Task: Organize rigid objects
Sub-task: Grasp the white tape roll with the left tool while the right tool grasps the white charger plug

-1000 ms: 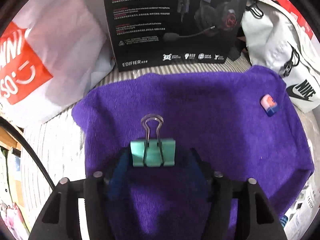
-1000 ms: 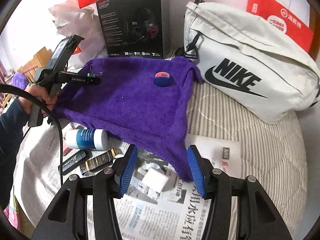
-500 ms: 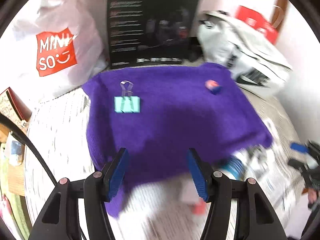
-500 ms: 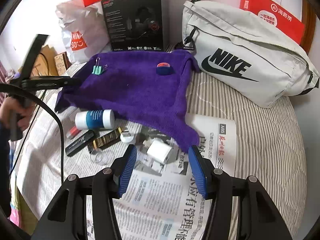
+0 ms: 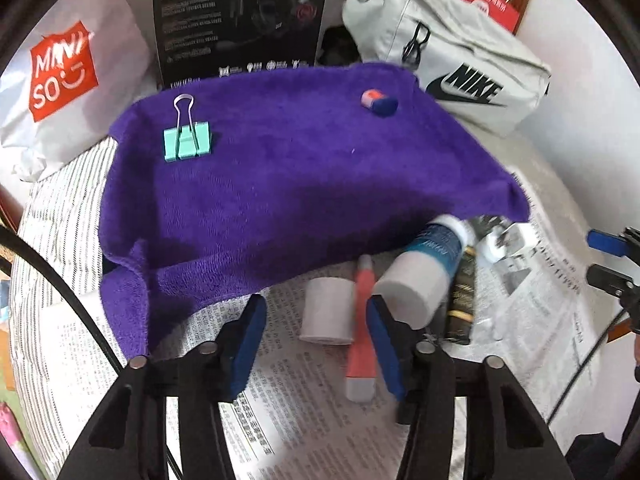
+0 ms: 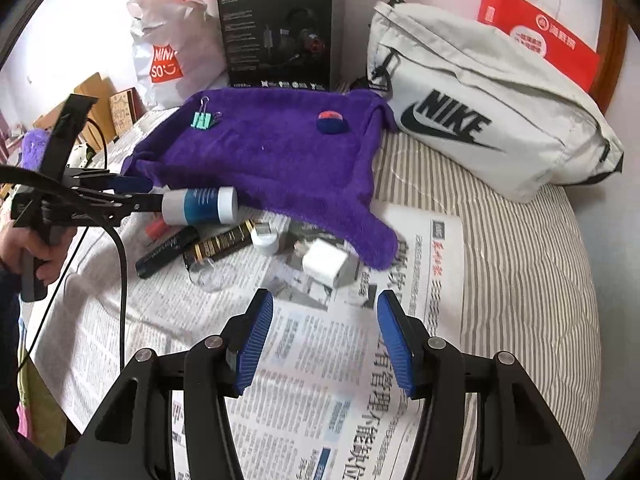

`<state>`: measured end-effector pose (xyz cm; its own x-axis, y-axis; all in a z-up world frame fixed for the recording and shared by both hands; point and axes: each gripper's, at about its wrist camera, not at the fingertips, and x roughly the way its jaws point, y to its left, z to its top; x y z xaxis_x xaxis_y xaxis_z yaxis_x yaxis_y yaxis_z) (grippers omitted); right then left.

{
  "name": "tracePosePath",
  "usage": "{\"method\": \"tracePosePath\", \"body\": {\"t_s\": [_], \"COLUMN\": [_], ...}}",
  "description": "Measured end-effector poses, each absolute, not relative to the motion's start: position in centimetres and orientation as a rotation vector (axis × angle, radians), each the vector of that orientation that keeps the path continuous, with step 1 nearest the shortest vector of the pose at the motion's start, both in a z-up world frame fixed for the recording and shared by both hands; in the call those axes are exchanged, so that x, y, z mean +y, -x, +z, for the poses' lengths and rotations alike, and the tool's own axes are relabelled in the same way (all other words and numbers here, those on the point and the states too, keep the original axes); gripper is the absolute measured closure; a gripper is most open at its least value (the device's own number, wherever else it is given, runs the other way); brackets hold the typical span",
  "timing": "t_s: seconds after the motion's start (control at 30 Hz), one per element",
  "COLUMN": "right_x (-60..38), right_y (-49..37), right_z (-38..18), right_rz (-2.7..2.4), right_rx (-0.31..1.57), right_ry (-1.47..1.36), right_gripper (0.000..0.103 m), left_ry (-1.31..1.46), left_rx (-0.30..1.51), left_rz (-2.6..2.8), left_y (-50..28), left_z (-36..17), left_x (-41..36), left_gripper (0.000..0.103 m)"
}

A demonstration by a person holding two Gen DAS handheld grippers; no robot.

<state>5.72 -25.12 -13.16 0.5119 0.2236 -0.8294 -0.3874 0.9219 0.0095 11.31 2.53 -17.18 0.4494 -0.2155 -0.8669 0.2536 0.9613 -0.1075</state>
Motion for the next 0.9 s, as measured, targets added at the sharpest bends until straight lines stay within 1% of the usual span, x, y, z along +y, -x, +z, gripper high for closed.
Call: {"method": "tracePosePath", "body": {"t_s": [0.1, 0.23, 0.47, 0.57, 0.7, 0.9], "right_x": [-25.5, -25.4, -25.2, -25.3, -25.2, -24.1], "right_y": [-5.3, -5.1, -5.7, -6.4, -7.7, -9.8], "right_z": [-13.7, -14.3, -15.0, -15.5, -16.8, -17.8], "right_rz": [0.363, 0.366, 0.356, 0.340, 0.314, 0.338], "right_rx": [0.985, 1.004, 1.013, 1.022, 1.023, 1.026], "right_ry": [0.180, 0.189, 0.184, 0.172, 0.157, 0.107], "right_gripper": [0.049, 0.049, 0.049, 0.049, 0.049, 0.049], "left_ry": [-0.017, -0.016, -0.086, -0.138, -0.062, -0.035], "left_rx": [1.052, 1.057, 1.055, 1.040, 1.042, 1.039], "left_rz": [-0.287, -0.275, -0.224, -0.174, -0.166, -0.155], "left_y": [-11.4, -11.5, -12.2, -12.1, -11.6, -10.2], "left_z": [-17.6, -17.9, -18.1, -18.1, -18.2, -18.3], "left_x": [3.2, 3.8, 2.3, 1.8, 3.1, 4.0], "left_gripper": [0.064, 0.065, 0.065, 0.076, 0.076, 0.076]}}
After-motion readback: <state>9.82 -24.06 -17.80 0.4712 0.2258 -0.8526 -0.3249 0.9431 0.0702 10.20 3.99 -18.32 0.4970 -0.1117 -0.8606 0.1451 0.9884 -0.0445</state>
